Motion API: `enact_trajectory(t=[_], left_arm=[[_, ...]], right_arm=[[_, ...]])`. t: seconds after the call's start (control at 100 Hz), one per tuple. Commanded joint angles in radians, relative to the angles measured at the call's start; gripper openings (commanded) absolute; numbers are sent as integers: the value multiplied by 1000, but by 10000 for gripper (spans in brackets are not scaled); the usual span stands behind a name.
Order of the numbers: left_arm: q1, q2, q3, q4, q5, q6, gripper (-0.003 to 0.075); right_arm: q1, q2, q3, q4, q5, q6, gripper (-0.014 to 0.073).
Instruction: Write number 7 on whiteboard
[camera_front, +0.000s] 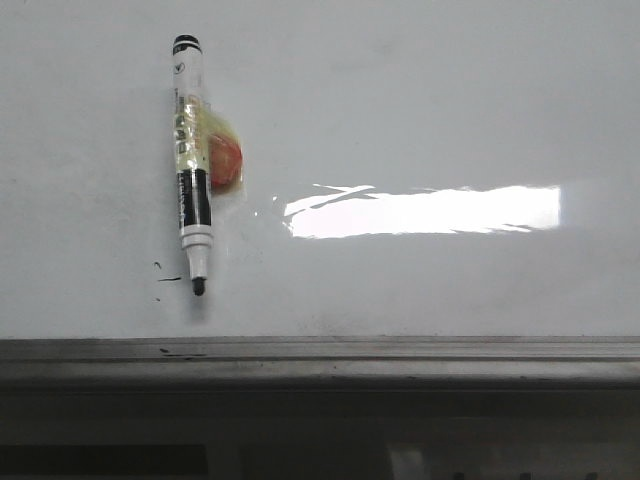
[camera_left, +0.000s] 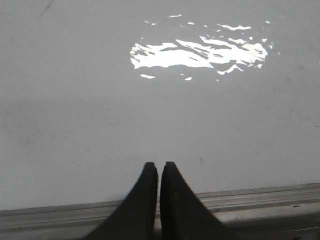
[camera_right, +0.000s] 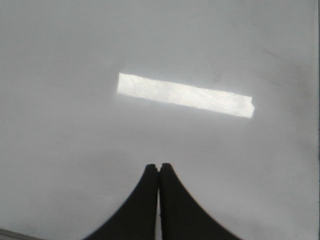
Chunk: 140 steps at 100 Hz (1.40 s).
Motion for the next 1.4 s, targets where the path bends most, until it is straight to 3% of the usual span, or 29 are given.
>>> enact_trajectory(t=[0.0, 0.1, 0.21, 0.27, 0.34, 0.43, 0.54, 0.84, 0.97, 1.1, 1.23, 1.39], left_arm=[[2, -27, 22, -7, -62, -9, -20], [2, -27, 22, -15, -85, -9, -20], [2, -27, 22, -160, -127, -9, -20], [2, -27, 22, -366, -167, -9, -20], [2, -27, 22, -538, -188, -9, -20], [2, -27, 22, -681, -194, -9, -20], [2, -27, 22, -742, -194, -9, -20], [2, -27, 22, -742, -207, -9, -20], [2, -27, 22, -783, -227, -9, -20], [2, -27, 18, -850, -284, -9, -20], [2, -27, 1, -830, -219, -3, 2], [2, -2, -87, -648, -78, 1, 159]], right_arm=[[0, -7, 15, -15, -93, 1, -35], [0, -7, 15, -15, -93, 1, -35], [0, -7, 15, 22, -133, 1, -35], [0, -7, 15, 148, -172, 16, -35], [0, -7, 15, 411, -245, 53, -35], [0, -7, 15, 715, -280, 63, -35], [0, -7, 15, 882, -278, 63, -35], [0, -7, 15, 904, -176, 63, -35], [0, -7, 3, 1015, -190, 63, -34], [2, -7, -50, 966, -182, 37, -15], [4, -7, -159, 903, 8, -55, 69], [4, -5, -263, 897, 213, -209, 301]])
